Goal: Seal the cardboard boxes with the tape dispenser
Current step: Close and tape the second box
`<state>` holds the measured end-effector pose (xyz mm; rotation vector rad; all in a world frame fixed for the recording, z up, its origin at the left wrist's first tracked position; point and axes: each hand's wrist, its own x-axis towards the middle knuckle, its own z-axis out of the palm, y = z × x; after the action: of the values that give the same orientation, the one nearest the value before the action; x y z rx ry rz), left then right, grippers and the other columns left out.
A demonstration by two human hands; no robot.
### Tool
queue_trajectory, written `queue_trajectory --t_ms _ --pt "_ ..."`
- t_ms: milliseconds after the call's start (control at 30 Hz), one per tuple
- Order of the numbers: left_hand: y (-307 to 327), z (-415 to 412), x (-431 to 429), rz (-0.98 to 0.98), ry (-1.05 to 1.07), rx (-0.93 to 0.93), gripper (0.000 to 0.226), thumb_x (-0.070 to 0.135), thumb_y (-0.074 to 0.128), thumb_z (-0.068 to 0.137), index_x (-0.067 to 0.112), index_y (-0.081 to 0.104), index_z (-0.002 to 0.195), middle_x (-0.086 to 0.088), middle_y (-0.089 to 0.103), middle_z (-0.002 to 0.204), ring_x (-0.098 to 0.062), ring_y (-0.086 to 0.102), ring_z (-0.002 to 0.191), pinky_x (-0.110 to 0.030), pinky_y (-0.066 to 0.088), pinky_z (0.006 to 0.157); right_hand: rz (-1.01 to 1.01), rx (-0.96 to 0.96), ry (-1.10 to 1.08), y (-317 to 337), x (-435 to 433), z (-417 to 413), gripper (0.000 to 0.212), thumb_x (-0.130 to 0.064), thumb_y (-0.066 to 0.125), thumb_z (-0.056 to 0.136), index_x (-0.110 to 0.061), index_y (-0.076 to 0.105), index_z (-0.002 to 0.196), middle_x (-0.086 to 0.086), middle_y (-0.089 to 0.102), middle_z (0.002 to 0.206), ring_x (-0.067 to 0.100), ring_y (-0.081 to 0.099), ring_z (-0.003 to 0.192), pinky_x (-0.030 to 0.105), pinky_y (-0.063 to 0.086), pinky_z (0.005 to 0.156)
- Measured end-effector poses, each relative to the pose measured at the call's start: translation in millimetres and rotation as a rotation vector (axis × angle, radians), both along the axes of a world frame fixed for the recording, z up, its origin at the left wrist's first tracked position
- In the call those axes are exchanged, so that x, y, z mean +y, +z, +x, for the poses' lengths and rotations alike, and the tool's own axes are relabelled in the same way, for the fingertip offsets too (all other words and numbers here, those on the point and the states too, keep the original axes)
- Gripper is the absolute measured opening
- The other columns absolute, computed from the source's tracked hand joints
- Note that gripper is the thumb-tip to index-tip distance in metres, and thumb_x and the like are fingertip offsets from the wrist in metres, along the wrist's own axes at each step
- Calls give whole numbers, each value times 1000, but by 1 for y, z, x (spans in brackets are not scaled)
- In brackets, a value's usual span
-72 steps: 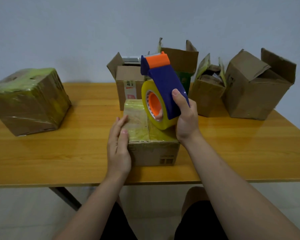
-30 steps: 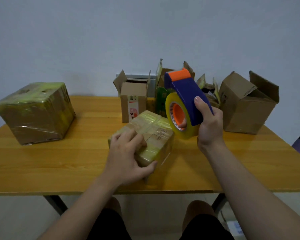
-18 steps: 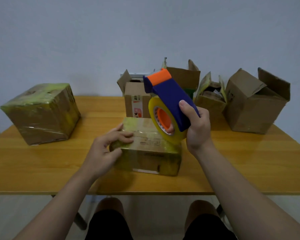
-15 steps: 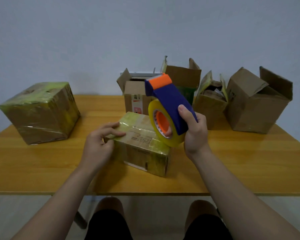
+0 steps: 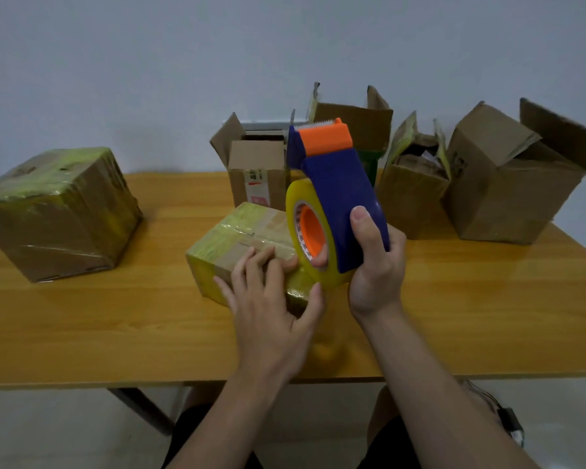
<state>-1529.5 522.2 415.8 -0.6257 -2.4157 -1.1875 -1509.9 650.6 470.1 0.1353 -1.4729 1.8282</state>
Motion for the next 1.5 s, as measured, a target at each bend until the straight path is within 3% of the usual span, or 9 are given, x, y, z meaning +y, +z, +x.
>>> queue_trajectory --t_ms 267,467,600,733,867,967,1067,1233,1500 --pt "6 -23 -23 -42 -202 -9 54 68 69 76 32 65 116 13 52 141 -12 35 142 -67 30 116 1 -121 91 14 10 0 42 -45 63 88 -4 70 80 12 65 75 24 61 66 30 50 60" --pt "35 -58 -63 -21 -630 -250 44 21 94 73 21 74 112 17 60 142 -6 31 152 -59 24 124 198 -418 226 55 56 3 70 -55 71 76 10 70 101 37 62 89 38 60 70 35 49 64" --pt "38 -77 -82 -78 -705 -302 40 11 77 81 27 72 117 20 45 158 -4 12 158 -58 18 126 228 -547 449 82 85 5 58 -50 68 84 -2 72 118 13 68 70 19 62 48 26 54 48" --pt "26 -62 -57 230 -549 -441 40 28 50 77 48 72 103 4 27 167 -18 20 158 -45 26 124 258 -635 594 85 90 3 60 -47 61 89 -2 66 129 10 65 57 19 60 44 28 55 52" --pt "5 -44 -39 435 -385 -441 36 41 46 97 35 64 127 20 30 166 -4 27 152 -39 32 123 262 -676 658 79 87 -2 65 -47 61 89 4 61 131 6 69 60 17 65 49 28 56 54" --pt "15 -53 -51 285 -359 -431 25 32 53 105 38 66 126 24 39 159 0 33 146 -36 33 120 320 -676 664 79 93 -6 61 -50 61 88 3 71 116 10 64 55 21 60 47 32 55 56" --pt "45 -56 -61 398 -251 -354 25 36 50 108 31 75 109 19 72 117 1 63 113 -21 50 92 424 -646 738 81 93 -7 45 -53 63 88 -11 80 92 6 63 53 21 59 48 36 50 61" --pt "88 -50 -63 769 -561 -839 60 60 68 88 8 76 117 -12 74 100 -17 72 81 -24 58 66 475 -603 810 86 87 -8 36 -43 58 90 -20 79 73 -2 68 58 13 63 49 29 49 59" --pt "83 -37 -57 1085 -774 -1264 58 25 88 71 7 66 123 -9 72 91 -10 68 65 -19 57 54 437 -626 735 96 89 -1 32 -41 66 73 -11 74 72 3 67 62 16 63 51 23 52 54"
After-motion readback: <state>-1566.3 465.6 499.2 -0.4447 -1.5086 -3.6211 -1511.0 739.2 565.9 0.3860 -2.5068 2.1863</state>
